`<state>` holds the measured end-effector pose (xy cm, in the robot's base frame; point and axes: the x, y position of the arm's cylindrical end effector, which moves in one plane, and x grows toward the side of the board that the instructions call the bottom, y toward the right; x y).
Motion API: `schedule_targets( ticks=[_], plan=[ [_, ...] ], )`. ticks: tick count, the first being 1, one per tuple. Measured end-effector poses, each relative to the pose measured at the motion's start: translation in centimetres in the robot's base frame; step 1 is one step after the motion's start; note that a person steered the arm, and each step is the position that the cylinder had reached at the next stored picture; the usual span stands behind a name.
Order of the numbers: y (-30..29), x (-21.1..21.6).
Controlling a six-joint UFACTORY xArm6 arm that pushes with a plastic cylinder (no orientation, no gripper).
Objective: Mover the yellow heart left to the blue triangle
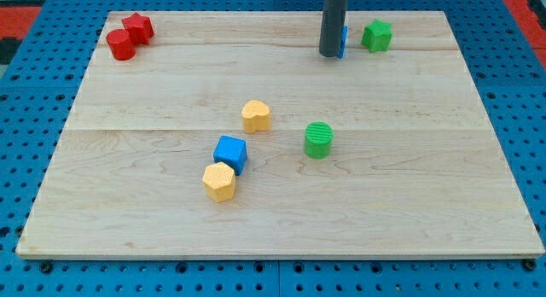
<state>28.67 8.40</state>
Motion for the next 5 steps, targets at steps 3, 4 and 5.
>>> schedule_targets(
  ticks=[3,4,5],
  plan=[
    [0.6,21.9],
    [-4.4,22.1],
    [-9.0,17.4]
  ],
)
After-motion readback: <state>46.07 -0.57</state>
